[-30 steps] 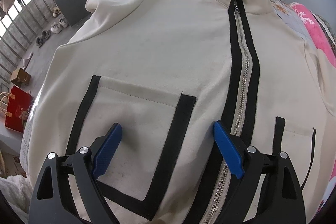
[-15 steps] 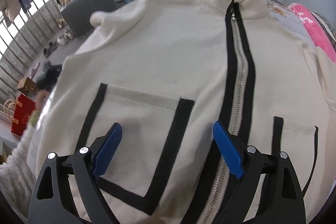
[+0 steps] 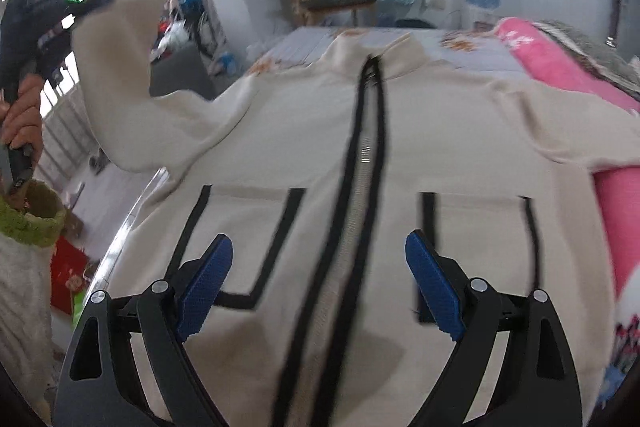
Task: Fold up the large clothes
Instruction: 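Fold the held sleeve across the jacket body, open the left tool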
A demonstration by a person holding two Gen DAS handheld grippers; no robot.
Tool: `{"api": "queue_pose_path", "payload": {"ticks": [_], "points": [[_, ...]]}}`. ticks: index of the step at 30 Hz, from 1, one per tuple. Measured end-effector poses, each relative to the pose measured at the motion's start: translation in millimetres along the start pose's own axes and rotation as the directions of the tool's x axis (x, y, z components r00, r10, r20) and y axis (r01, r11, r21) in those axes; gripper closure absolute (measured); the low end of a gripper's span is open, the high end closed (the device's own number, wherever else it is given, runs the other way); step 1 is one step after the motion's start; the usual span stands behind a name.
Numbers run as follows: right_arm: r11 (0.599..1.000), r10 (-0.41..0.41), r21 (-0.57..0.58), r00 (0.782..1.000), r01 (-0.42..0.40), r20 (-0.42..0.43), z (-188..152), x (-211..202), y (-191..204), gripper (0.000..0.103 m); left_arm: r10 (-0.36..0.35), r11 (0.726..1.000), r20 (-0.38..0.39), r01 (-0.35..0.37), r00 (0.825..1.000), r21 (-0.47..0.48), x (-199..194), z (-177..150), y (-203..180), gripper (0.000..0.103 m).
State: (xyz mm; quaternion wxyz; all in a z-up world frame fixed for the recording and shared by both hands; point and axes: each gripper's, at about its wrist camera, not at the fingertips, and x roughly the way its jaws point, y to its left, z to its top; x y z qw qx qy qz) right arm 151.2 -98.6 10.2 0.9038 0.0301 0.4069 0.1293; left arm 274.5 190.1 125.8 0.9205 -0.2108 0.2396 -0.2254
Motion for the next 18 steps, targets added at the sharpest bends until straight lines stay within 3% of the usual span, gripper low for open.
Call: {"api": "queue_pose_path", "payload": {"ticks": [4,5,6,9,10,13,18], "points": [[0.997,0.003,0.080,0.999,-0.006,0.032,-15,-22,-25,0.017,0.043,0.991,-0.159,-0.022,0.986,0.131,65,-40,-57,0.091],[0.995,0.004,0.096,0.999,-0.007,0.035,-19,-25,-29,0.017,0.088,0.983,-0.222,-0.049,0.971,0.174,89,-61,-64,0.087],[0.993,0.005,0.120,0.999,-0.009,0.033,-23,-26,-35,0.017,0.125,0.977,-0.267,-0.072,0.956,0.201,104,-76,-67,0.074],[0.985,0.019,0.168,1.000,-0.022,0.016,-32,-23,-49,0.017,0.251,0.945,-0.389,-0.137,0.886,0.298,132,-131,-71,0.050],[0.984,0.020,0.177,1.000,-0.021,0.009,-34,-22,-52,0.017,0.288,0.933,-0.407,-0.158,0.867,0.324,134,-146,-70,0.039],[0.984,0.005,0.176,1.000,-0.003,-0.010,-36,-15,-60,0.017,0.312,0.928,-0.423,-0.177,0.851,0.328,122,-168,-70,0.025],[0.992,-0.029,0.122,0.998,0.037,-0.064,-32,6,-61,0.016,0.399,0.900,-0.415,-0.263,0.818,0.346,100,-184,-62,0.015]]}}
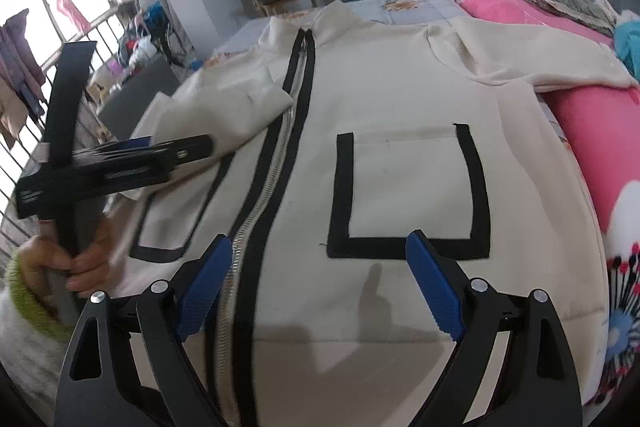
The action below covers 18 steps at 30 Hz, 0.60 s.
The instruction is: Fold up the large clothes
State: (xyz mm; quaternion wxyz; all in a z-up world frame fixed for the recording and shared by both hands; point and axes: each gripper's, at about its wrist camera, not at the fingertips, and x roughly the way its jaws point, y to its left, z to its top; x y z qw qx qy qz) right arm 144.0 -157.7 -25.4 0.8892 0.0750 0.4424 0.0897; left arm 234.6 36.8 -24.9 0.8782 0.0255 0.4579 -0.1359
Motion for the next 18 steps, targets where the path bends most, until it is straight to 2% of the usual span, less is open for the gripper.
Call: {"api": "queue_pose_path", "payload": {"ticks": [2,5,7,10,13,18], "points": [[1.000,-0.016,-0.022,1.000,0.016,-0.020,1,9,0,0.015,0.029,0.999,-0.012,-0.029,1.000,-0.014,11,-13,-6,0.014],[0.996,-0.060,-0.071,0.996,0.055,-0.061,2,23,3,0.015,0.072,0.996,-0.059,-0.074,0.996,-0.040,33,-20,6,0.013],[0.992,-0.081,-0.100,0.994,0.074,-0.076,0,28,5,0.015,0.116,0.992,-0.049,-0.118,0.992,-0.035,35,-26,9,0.013],[0.984,-0.121,-0.143,0.989,0.108,-0.085,-2,35,9,0.009,0.127,0.992,-0.051,-0.127,0.991,-0.015,40,-28,8,0.008],[0.979,-0.146,-0.159,0.986,0.130,-0.087,-4,40,10,0.006,0.132,0.991,-0.049,-0.133,0.990,-0.016,42,-27,7,0.008],[0.980,-0.152,-0.146,0.984,0.137,-0.093,-6,45,8,0.006,0.135,0.991,-0.044,-0.136,0.990,-0.012,42,-27,6,0.007]]}}
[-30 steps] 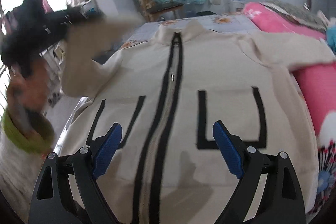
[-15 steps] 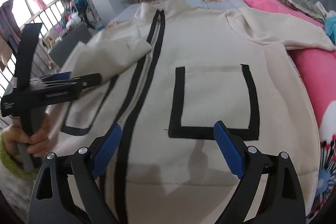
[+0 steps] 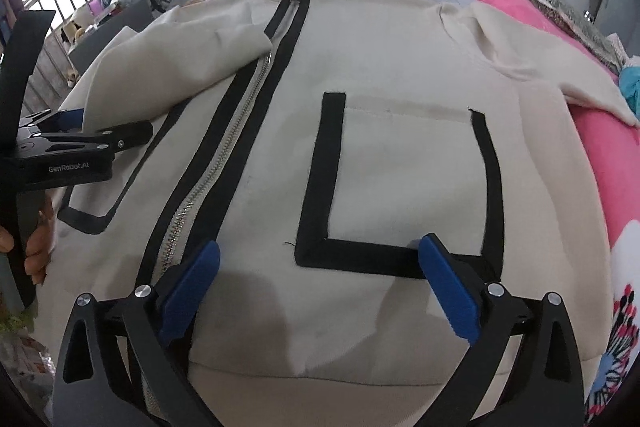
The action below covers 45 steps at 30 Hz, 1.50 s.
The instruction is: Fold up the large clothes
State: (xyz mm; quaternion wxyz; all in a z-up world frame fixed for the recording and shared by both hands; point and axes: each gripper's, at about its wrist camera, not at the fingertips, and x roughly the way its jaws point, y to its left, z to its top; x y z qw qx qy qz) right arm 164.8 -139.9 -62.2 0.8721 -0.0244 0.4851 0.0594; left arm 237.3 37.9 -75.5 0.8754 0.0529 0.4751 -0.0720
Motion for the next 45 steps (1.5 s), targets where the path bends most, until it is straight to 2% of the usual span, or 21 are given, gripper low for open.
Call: {"api": "queue_pose_path", "payload": {"ticks": [6,18,20,22,25,28,32,35,37,39,40,42,43,45], "points": [[0.999,-0.016,-0.028,1.000,0.015,-0.014,1,2,4,0.006,-0.003,1.000,0.004,0.003,1.000,0.009,-1,-1,-1,0.007],[0.995,0.032,-0.086,0.995,-0.040,-0.094,10,5,1,0.006,-0.011,1.000,0.014,0.011,1.000,0.024,-3,-6,-1,0.007],[0.994,0.030,-0.104,0.992,-0.043,-0.120,12,6,1,0.006,-0.021,0.999,0.012,0.021,1.000,0.027,-4,-6,1,0.007],[0.992,0.035,-0.111,0.987,-0.054,-0.160,18,5,2,0.006,-0.060,0.998,0.046,0.060,0.997,-0.013,-13,-7,11,0.007],[0.990,0.066,-0.119,0.990,-0.081,-0.127,32,-10,2,0.006,-0.084,0.994,0.098,0.090,0.992,-0.054,-29,-9,27,0.007],[0.979,0.123,-0.156,0.991,-0.128,-0.046,58,-36,6,0.006,-0.089,0.989,0.167,0.107,0.982,-0.100,-53,-12,51,0.007],[0.954,0.267,-0.138,0.964,-0.265,-0.005,105,-46,9,0.006,-0.074,0.980,0.220,0.112,0.973,-0.162,-70,-18,75,0.008],[0.929,0.358,-0.094,0.934,-0.357,-0.008,142,-28,12,0.006,-0.098,0.969,0.211,0.141,0.973,-0.203,-67,-23,83,0.010],[0.913,0.402,-0.063,0.915,-0.403,-0.033,167,-3,20,0.009,-0.120,0.963,0.189,0.160,0.975,-0.217,-61,-25,84,0.025],[0.899,0.436,-0.020,0.898,-0.438,-0.066,187,25,27,0.013,-0.133,0.959,0.172,0.171,0.976,-0.227,-55,-28,82,0.030],[0.896,0.443,0.011,0.892,-0.444,-0.087,198,43,30,0.016,-0.140,0.957,0.172,0.177,0.975,-0.229,-54,-29,81,0.037],[0.895,0.446,0.054,0.886,-0.443,-0.126,211,73,35,0.021,-0.176,0.951,0.184,0.215,0.967,-0.221,-53,-31,77,0.044],[0.897,0.442,0.074,0.884,-0.436,-0.149,216,88,38,0.023,-0.219,0.943,0.199,0.259,0.955,-0.207,-54,-31,74,0.045],[0.909,0.417,0.094,0.893,-0.406,-0.171,223,111,41,0.028,-0.266,0.934,0.211,0.306,0.941,-0.186,-54,-31,69,0.046]]}}
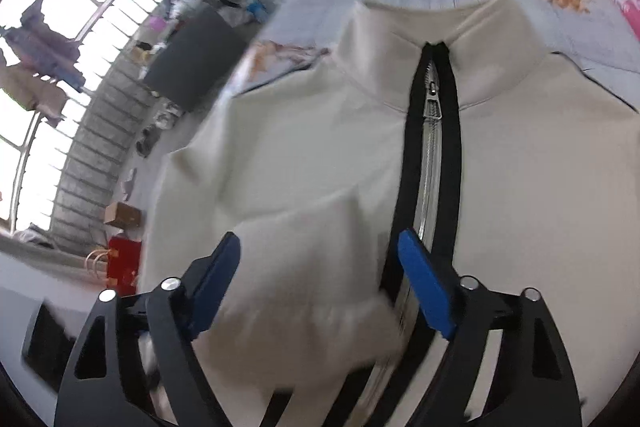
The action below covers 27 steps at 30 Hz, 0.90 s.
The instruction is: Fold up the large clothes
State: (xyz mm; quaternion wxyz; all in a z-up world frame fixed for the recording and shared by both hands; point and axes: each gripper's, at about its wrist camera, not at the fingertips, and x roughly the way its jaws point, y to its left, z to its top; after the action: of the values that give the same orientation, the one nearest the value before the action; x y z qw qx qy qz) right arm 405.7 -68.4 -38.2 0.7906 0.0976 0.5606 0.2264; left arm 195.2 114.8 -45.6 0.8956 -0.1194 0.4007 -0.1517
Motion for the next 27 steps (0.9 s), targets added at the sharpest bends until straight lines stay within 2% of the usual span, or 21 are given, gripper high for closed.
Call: {"api": "queue_pose_path", "payload": {"ticks": [3,4,5,7,8,11,13,17,18,21,22,23,24,25,27], "points": [[0.999,-0.026,0.024,1.000,0.026,-0.007,8,17,-7,0.036,-0.012,1.000,-0.032,0.013,0.999,0.015,10,-1,-5,0.055],[1.000,-0.006,0.020,1.000,0.006,-0.008,9,16,-6,0.050,-0.018,1.000,-0.046,0.019,0.999,0.014,15,-2,-5,0.060],[0.999,0.032,0.023,0.999,-0.031,-0.021,7,16,-6,0.063,-0.021,1.000,-0.055,0.022,0.998,0.014,17,-3,-5,0.062],[0.989,0.142,0.038,0.989,-0.140,-0.045,0,11,-4,0.075,-0.025,0.999,-0.066,0.027,0.997,0.018,21,-5,-6,0.066],[0.986,0.166,0.027,0.985,-0.165,-0.050,-4,6,-1,0.088,-0.034,0.999,-0.068,0.035,0.997,0.018,21,-7,-5,0.067],[0.958,0.287,0.020,0.955,-0.287,-0.074,-22,-12,5,0.094,-0.054,0.998,-0.068,0.056,0.996,0.022,21,-8,-7,0.071],[0.936,0.349,-0.018,0.934,-0.352,-0.081,-39,-35,12,0.094,-0.059,0.998,-0.065,0.061,0.996,0.032,20,-9,-10,0.071],[0.911,0.384,-0.126,0.918,-0.394,-0.097,-80,-78,21,0.094,-0.063,0.996,-0.065,0.066,0.996,0.056,17,-10,-16,0.071],[0.913,0.365,-0.158,0.926,-0.376,-0.099,-94,-90,22,0.094,-0.062,0.996,-0.068,0.066,0.996,0.064,17,-10,-18,0.071],[0.943,0.236,-0.222,0.969,-0.247,-0.075,-129,-119,9,0.090,-0.040,0.995,-0.080,0.047,0.996,0.088,19,-14,-23,0.071],[0.960,0.173,-0.211,0.983,-0.182,-0.061,-140,-128,-2,0.083,-0.027,0.995,-0.091,0.036,0.995,0.098,21,-15,-24,0.071],[0.972,0.131,-0.190,0.990,-0.139,-0.052,-147,-135,-10,0.071,-0.014,0.994,-0.097,0.025,0.995,0.103,23,-16,-25,0.071],[0.984,0.088,-0.153,0.995,-0.093,-0.039,-155,-143,-20,0.063,-0.002,0.994,-0.104,0.013,0.995,0.109,24,-17,-25,0.071],[0.994,0.059,-0.086,0.998,-0.061,-0.019,-163,-152,-34,0.050,0.005,0.994,-0.110,0.007,0.994,0.113,26,-19,-25,0.071],[0.995,0.097,0.024,0.995,-0.098,0.006,-176,-162,-51,0.047,0.014,0.993,-0.112,0.000,0.994,0.118,27,-20,-24,0.071]]}}
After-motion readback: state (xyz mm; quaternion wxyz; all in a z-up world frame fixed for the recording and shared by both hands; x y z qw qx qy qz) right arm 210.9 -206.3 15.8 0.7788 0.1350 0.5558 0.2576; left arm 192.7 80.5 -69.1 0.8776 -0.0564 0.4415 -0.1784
